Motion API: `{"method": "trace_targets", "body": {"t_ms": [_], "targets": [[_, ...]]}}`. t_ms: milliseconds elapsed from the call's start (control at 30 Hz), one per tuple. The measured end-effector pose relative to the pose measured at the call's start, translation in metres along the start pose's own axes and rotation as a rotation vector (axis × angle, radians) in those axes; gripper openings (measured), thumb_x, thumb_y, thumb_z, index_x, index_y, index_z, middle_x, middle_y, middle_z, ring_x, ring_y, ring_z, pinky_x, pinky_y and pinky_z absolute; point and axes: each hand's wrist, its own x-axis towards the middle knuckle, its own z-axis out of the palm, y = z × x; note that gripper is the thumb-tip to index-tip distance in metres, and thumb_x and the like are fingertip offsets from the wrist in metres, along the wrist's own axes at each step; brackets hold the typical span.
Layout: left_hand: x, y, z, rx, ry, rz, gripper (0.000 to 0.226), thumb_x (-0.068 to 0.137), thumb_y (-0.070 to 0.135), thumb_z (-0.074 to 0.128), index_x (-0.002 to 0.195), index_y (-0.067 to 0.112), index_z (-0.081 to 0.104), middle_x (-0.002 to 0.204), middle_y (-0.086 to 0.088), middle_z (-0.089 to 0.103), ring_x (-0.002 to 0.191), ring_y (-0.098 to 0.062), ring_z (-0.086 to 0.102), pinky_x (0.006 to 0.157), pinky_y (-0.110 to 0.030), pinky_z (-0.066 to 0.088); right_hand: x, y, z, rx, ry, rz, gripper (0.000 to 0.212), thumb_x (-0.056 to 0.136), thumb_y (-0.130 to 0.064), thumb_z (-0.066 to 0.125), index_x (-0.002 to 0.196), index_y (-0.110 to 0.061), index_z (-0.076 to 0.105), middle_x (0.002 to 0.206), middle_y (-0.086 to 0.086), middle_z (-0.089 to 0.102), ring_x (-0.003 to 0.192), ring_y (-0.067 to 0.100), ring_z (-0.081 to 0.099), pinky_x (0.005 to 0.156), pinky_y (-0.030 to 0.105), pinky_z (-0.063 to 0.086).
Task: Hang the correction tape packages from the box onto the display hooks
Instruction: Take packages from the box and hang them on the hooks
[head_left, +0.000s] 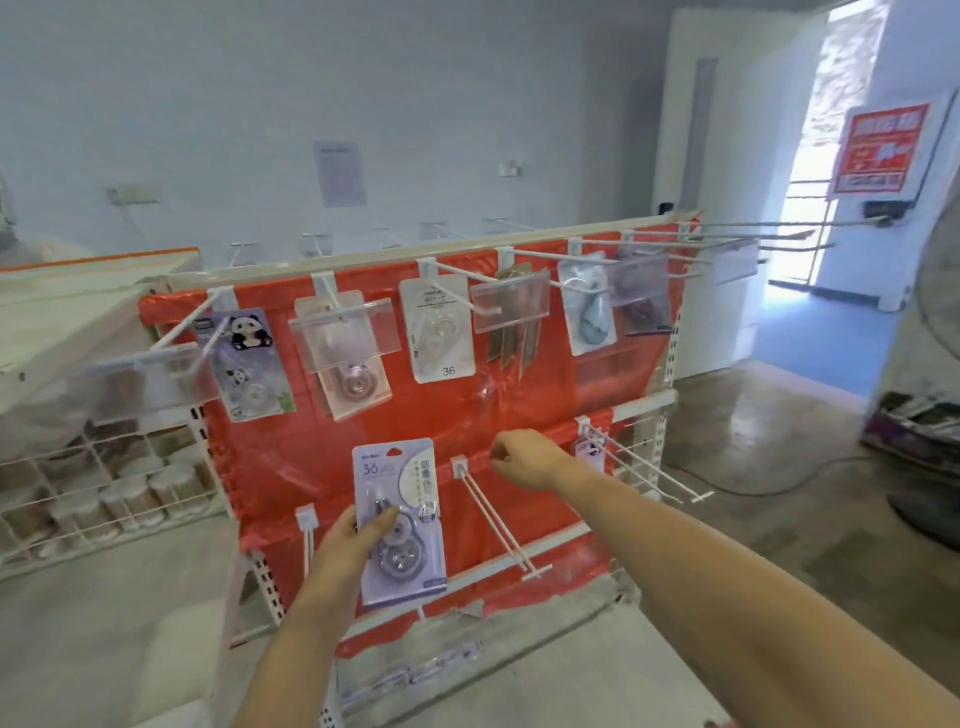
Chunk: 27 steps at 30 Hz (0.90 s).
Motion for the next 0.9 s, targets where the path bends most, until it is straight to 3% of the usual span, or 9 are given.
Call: {"method": "trace_targets", "body": {"t_ms": [100, 133, 333, 433, 600, 767, 900], "targets": [[0.003, 0.002, 0.039, -0.001, -0.041, 0.002, 0.020, 0.089, 0.011, 0.062, 0.108, 0.012, 0.064, 0.102, -0.009, 0.071, 0.089, -0.022, 0.067, 0.071, -0.030, 0.054, -0.018, 0.037, -0.027, -0.103, 0.016, 0.014, 0.029, 0.094, -0.021, 0.049, 0.116, -0.008, 0.062, 0.121, 0.013, 0.062, 0.112, 0.030, 0.057, 0.094, 0.035, 0.043], [0.004, 0.005, 0.054, -0.007, -0.044, -0.002, 0.020, 0.088, 0.011, 0.062, 0.108, 0.012, 0.064, 0.102, -0.010, 0.070, 0.087, -0.022, 0.066, 0.070, -0.030, 0.052, -0.024, 0.050, -0.037, -0.114, 0.030, 0.027, 0.029, 0.094, -0.021, 0.049, 0.116, -0.008, 0.062, 0.121, 0.012, 0.063, 0.111, 0.029, 0.057, 0.094, 0.036, 0.044], [0.008, 0.011, 0.165, -0.059, -0.107, -0.017, 0.027, 0.085, 0.013, 0.067, 0.111, 0.009, 0.063, 0.105, -0.014, 0.070, 0.098, -0.034, 0.065, 0.093, -0.048, 0.051, -0.054, 0.134, -0.089, -0.134, 0.099, 0.062, 0.026, 0.095, -0.015, 0.047, 0.114, -0.006, 0.062, 0.121, 0.011, 0.063, 0.111, 0.027, 0.057, 0.092, 0.031, 0.042], [0.009, 0.015, 0.233, -0.055, -0.175, 0.031, 0.014, 0.087, 0.010, 0.064, 0.101, 0.012, 0.063, 0.095, -0.009, 0.071, 0.088, -0.028, 0.067, 0.087, -0.044, 0.053, -0.067, 0.186, -0.114, -0.159, 0.123, 0.082, 0.025, 0.094, -0.019, 0.049, 0.114, -0.011, 0.062, 0.120, 0.009, 0.063, 0.108, 0.026, 0.058, 0.091, 0.033, 0.044], [0.020, 0.025, 0.336, -0.039, -0.197, 0.025, 0.013, 0.087, 0.014, 0.066, 0.099, 0.018, 0.063, 0.097, -0.006, 0.071, 0.091, -0.026, 0.067, 0.087, -0.043, 0.055, -0.090, 0.266, -0.159, -0.149, 0.157, 0.102, 0.022, 0.094, -0.023, 0.052, 0.110, -0.011, 0.061, 0.114, 0.009, 0.064, 0.103, 0.027, 0.059, 0.086, 0.032, 0.045], [0.040, 0.044, 0.414, -0.022, -0.233, 0.090, 0.026, 0.089, 0.014, 0.064, 0.115, 0.012, 0.061, 0.109, -0.010, 0.069, 0.090, -0.021, 0.067, 0.080, -0.035, 0.056, -0.095, 0.321, -0.195, -0.138, 0.180, 0.110, 0.023, 0.093, -0.022, 0.051, 0.106, -0.008, 0.064, 0.109, 0.011, 0.066, 0.103, 0.028, 0.060, 0.090, 0.034, 0.047], [0.068, 0.062, 0.449, -0.056, -0.200, 0.156, 0.019, 0.088, 0.014, 0.066, 0.106, 0.018, 0.062, 0.113, -0.013, 0.068, 0.104, -0.031, 0.065, 0.093, -0.047, 0.052, -0.079, 0.352, -0.207, -0.129, 0.189, 0.111, 0.024, 0.094, -0.021, 0.049, 0.105, -0.008, 0.065, 0.107, 0.011, 0.067, 0.099, 0.027, 0.061, 0.089, 0.033, 0.047]]}}
